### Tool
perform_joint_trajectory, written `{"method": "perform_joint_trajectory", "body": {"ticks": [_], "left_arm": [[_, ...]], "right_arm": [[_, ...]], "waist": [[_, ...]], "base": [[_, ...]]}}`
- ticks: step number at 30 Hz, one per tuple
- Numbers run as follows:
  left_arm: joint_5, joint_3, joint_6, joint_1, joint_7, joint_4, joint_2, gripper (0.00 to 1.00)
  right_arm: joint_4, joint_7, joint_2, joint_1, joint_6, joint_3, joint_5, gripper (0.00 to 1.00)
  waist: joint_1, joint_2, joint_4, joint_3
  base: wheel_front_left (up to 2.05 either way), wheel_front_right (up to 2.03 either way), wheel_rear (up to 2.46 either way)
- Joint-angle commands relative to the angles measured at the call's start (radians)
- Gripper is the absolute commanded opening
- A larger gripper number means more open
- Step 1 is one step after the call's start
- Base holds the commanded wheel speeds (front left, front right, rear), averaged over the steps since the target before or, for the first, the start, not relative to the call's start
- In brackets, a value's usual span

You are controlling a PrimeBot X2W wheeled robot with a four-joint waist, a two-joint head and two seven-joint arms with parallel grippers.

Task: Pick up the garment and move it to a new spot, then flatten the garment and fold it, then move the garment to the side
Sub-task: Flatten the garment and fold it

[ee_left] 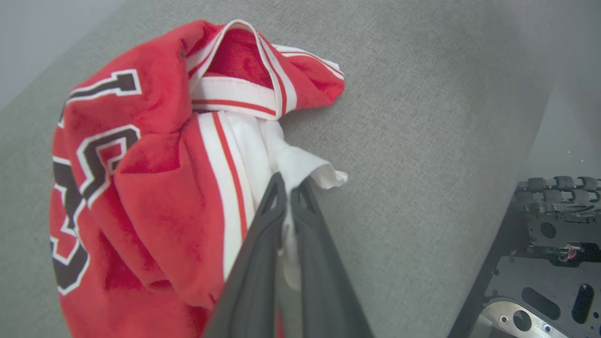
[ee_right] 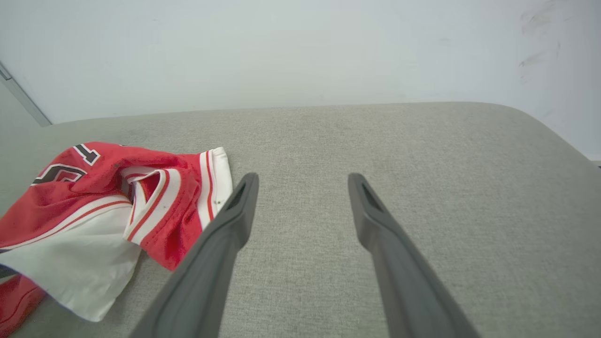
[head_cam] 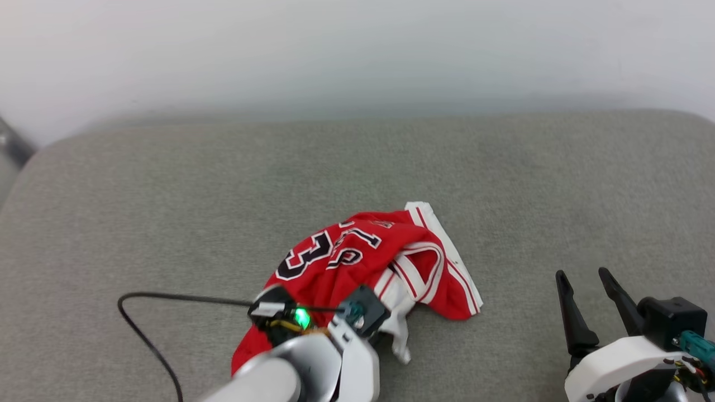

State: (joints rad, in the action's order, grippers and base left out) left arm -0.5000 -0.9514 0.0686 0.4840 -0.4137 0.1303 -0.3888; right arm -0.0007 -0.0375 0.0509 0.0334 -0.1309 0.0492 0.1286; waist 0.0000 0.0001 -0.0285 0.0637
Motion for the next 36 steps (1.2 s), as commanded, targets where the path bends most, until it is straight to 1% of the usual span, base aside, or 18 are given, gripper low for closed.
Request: {"method": "perform_joint_trajectory", "body": {"ticks": [1, 5, 8, 11, 14, 15, 16, 21, 26, 29, 36], "left_arm": [[-0.007, -0.003, -0.01, -0.031, -0.006, -0.014, -0.009, 0.0], [-0.053, -0.016, -0.058, -0.161, -0.035, -0.079, -0.052, 0.0], [-0.093, -0.016, -0.102, -0.254, -0.047, -0.089, -0.074, 0.0], [-0.133, -0.009, -0.135, -0.33, -0.039, -0.066, -0.083, 0.0], [-0.163, 0.0, -0.146, -0.373, -0.015, -0.038, -0.069, 0.0], [-0.163, 0.0, -0.147, -0.377, -0.007, -0.028, -0.066, 0.44], [-0.164, 0.008, -0.152, -0.377, 0.013, -0.024, -0.057, 1.0], [-0.153, 0.034, -0.16, -0.353, 0.104, -0.024, -0.018, 1.0], [-0.127, 0.064, -0.167, -0.328, 0.206, -0.064, 0.008, 1.0], [-0.115, 0.1, -0.19, -0.318, 0.278, -0.093, 0.012, 1.0], [-0.106, 0.226, -0.27, -0.32, 0.463, -0.105, 0.012, 1.0]], "right_arm": [[-0.007, -0.002, 0.0, 0.011, 0.0, -0.001, -0.01, 1.0], [-0.02, -0.016, 0.0, 0.038, 0.0, 0.004, -0.005, 1.0], [-0.03, -0.024, 0.0, 0.046, 0.0, -0.001, -0.004, 1.0], [-0.039, -0.031, 0.0, 0.055, 0.0, -0.005, -0.007, 1.0], [-0.048, -0.037, 0.0, 0.056, 0.0, -0.007, -0.01, 1.0], [-0.051, -0.039, 0.0, 0.058, 0.0, -0.005, -0.011, 1.0], [-0.054, -0.041, 0.0, 0.062, 0.0, -0.004, -0.012, 1.0], [-0.063, -0.047, 0.0, 0.076, 0.0, 0.012, -0.014, 1.0], [-0.073, -0.056, 0.0, 0.084, 0.0, 0.02, -0.014, 1.0], [-0.077, -0.059, 0.0, 0.084, 0.0, 0.023, -0.014, 1.0], [-0.076, -0.065, 0.0, 0.085, 0.0, 0.043, -0.016, 1.0]], "waist": [[0.0, -0.0001, 0.036, -0.04], [0.0, -0.0001, 0.055, -0.068], [0.0, -0.0001, 0.055, -0.074], [0.0, -0.0001, 0.052, -0.077], [0.0, -0.0001, 0.047, -0.078], [0.0, -0.0001, 0.048, -0.078], [0.0, -0.0001, 0.048, -0.079], [0.0, -0.0001, 0.057, -0.096], [0.0, -0.0001, 0.063, -0.114], [0.0, -0.0001, 0.065, -0.122], [0.0, -0.0001, 0.073, -0.129]], "base": [[0.0, 0.0, 0.0], [0.0, 0.0, 0.0], [0.0, 0.0, 0.0], [0.0, 0.0, 0.0], [0.0, 0.0, 0.0], [0.0, 0.0, 0.0], [0.0, 0.0, 0.0], [0.0, 0.0, 0.0], [0.0, 0.0, 0.0], [0.0, 0.0, 0.0], [0.0, 0.0, 0.0]]}}
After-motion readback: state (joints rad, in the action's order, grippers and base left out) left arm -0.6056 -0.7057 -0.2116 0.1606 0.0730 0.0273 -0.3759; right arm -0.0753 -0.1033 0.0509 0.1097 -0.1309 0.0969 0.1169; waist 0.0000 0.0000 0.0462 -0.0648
